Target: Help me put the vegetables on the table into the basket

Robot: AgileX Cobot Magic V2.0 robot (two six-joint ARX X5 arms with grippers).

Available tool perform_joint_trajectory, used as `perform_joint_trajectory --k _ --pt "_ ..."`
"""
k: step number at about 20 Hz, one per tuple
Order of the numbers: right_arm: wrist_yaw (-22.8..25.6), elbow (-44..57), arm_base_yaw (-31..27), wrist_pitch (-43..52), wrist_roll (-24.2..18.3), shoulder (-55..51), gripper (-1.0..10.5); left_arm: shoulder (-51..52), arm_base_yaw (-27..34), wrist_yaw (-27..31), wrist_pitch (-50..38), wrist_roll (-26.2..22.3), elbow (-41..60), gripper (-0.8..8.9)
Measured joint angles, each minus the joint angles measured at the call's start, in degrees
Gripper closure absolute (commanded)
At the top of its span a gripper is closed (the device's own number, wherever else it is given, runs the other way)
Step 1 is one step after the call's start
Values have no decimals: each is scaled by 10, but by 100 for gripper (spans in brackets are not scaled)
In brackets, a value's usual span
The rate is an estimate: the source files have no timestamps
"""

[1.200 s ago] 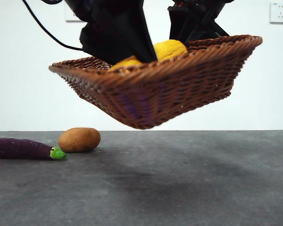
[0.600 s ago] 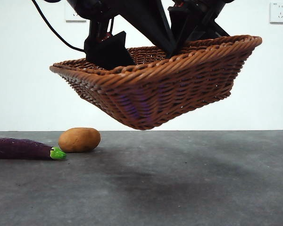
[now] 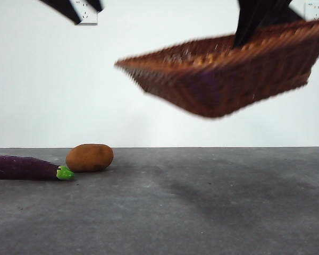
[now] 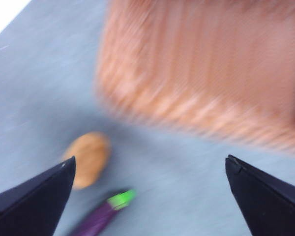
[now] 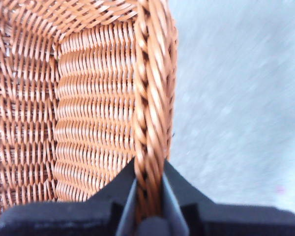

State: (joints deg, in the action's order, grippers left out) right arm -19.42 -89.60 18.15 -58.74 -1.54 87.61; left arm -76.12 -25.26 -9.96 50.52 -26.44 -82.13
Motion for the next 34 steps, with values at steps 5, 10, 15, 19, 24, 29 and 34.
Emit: perform_joint_trajectory --k 5,10,15,19,24,29,34 --pt "-29 0 -39 -2 -6 -73 957 -89 98 -17 -77 -77 0 302" --pt "-31 0 -50 -19 -18 -90 957 -196 103 -31 -157 -115 -3 302" --pt "-31 0 -51 -32 -44 -91 957 -324 120 -30 -111 -130 -107 302" --pt "-31 0 -51 -32 -58 -91 957 -390 124 -36 -61 -136 -185 302" --pt "-31 0 -51 -25 -63 -91 957 -441 130 -40 -50 -148 -187 302" --pt "-31 0 -51 -16 -68 -91 957 -461 141 -39 -55 -150 -187 302" --pt "-31 0 -51 -16 -70 -91 957 -488 141 -56 -58 -151 -187 335"
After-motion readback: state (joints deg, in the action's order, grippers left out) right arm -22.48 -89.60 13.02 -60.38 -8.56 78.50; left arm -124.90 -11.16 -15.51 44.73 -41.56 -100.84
